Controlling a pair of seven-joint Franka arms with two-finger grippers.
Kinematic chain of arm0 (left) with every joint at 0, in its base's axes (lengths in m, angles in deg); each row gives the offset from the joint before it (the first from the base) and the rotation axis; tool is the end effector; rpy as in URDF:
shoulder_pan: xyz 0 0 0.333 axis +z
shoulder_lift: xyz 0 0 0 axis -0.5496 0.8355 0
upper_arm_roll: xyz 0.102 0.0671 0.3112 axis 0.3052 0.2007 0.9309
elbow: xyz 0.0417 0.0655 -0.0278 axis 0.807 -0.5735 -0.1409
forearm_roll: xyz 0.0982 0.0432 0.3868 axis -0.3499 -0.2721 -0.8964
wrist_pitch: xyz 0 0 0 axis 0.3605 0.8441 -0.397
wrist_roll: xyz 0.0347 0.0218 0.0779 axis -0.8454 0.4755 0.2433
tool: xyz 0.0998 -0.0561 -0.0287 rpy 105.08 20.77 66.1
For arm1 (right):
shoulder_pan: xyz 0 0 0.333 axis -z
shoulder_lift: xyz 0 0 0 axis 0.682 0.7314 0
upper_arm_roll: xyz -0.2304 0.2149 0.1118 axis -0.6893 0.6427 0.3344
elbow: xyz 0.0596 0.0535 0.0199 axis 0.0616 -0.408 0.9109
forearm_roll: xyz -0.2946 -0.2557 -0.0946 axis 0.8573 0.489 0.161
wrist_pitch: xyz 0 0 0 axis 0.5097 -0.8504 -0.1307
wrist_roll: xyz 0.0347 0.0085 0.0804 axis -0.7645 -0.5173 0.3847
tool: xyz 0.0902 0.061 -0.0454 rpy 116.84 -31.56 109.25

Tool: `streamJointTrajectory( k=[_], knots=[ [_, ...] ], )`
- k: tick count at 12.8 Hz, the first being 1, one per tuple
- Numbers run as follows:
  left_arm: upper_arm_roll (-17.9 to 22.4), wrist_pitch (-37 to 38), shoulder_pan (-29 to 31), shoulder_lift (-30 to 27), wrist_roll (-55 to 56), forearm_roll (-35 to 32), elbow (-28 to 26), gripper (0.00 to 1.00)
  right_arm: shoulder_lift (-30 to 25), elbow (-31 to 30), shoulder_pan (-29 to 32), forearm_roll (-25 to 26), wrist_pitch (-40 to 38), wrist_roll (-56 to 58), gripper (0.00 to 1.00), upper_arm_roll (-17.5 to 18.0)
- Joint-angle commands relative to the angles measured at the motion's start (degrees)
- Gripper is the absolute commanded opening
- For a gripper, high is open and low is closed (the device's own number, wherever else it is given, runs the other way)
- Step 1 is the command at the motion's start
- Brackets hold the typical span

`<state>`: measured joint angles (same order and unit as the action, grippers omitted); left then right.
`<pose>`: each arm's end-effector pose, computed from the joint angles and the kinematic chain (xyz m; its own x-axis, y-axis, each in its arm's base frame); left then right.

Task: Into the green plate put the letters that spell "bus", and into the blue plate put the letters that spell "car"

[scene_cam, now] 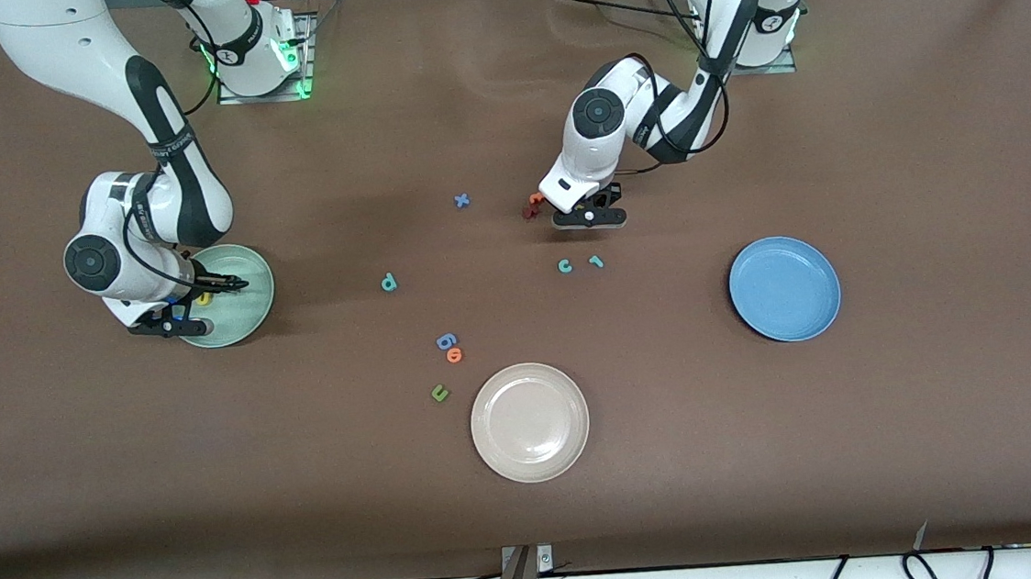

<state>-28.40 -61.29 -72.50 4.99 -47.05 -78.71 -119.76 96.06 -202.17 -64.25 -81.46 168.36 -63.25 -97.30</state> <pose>0.3999 -0.3991 0.1690 0.9958 -0.0213 -0.0885 -0.0195 -0.9996 0.0204 0.5443 -0.0130 0.1783 0.9737 -0.0926 -0.2081 -0.0723 -0.9920 0.1032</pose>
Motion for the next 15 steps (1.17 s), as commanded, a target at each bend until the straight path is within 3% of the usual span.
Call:
streamJointTrajectory(
  k=[1,4,9,15],
  knots=[
    [0.44,-0.56,-0.30,1.88,0.98,-1.74,1.32,0.32,-3.27,0.41,-0.45,-0.72,-2.13,-2.52,0.98,1.75],
    [0.44,-0.56,-0.39,1.88,0.98,-1.74,1.32,0.27,-5.12,2.60,-0.54,-0.72,-4.08,-12.44,0.98,8.07],
    [0.44,-0.47,-0.30,1.88,0.98,-1.82,1.32,0.23,-3.37,7.96,-0.63,-0.63,-3.29,-32.30,0.98,17.83],
    [1.23,0.31,0.31,0.92,0.72,-1.82,1.84,0.18,3.04,8.94,-5.63,-0.72,7.33,-48.84,0.98,20.83]
  ],
)
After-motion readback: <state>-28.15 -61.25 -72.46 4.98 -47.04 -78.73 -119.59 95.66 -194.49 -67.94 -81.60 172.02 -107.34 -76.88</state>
